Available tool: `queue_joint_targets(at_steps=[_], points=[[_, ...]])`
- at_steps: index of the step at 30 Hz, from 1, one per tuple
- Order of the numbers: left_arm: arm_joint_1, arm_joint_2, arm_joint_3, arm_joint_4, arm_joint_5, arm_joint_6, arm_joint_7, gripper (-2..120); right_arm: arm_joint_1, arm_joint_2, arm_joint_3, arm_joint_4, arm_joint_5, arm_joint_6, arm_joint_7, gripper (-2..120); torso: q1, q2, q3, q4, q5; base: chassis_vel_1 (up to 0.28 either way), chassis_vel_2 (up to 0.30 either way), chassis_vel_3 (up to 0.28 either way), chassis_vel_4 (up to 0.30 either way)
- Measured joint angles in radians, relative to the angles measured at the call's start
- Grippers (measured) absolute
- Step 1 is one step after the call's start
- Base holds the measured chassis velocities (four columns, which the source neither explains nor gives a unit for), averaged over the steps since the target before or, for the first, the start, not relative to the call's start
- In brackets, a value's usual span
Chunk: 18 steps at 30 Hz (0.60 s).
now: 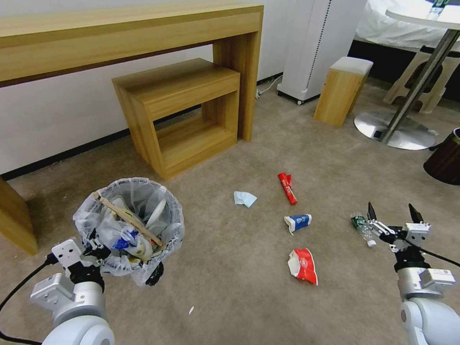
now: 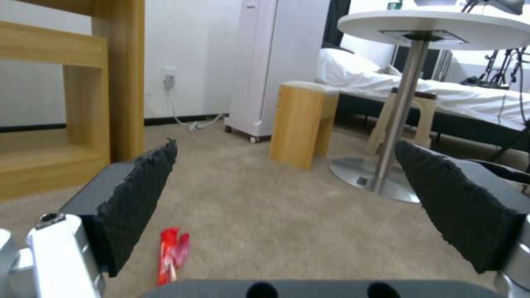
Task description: Pick up the trash bin and place the garbage on the floor into it.
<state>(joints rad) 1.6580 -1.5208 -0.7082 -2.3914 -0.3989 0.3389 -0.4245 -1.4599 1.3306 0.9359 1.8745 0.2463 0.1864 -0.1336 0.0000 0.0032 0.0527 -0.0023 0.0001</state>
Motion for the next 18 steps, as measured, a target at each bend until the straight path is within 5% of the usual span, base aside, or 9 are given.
queue_joint_targets(at_steps=[10, 18], points=[[0.006, 0.0, 0.004, -0.005, 0.014, -0.004, 0.001, 0, 0.0, -0.003, 0.0, -0.007, 0.001, 0.037, -0.001, 100, 0.0, 0.0, 0.001, 0.0, 0.0, -0.223, 0.227, 0.218, -0.227], [0.019, -0.016, 0.018, -0.01, 0.043, -0.011, 0.002, 0, 0.002, -0.019, -0.027, -0.022, -0.011, 0.023, 0.009, 100, 0.0, 0.0, 0.0, 0.0, -0.0002, -0.05, 0.072, 0.061, -0.045]])
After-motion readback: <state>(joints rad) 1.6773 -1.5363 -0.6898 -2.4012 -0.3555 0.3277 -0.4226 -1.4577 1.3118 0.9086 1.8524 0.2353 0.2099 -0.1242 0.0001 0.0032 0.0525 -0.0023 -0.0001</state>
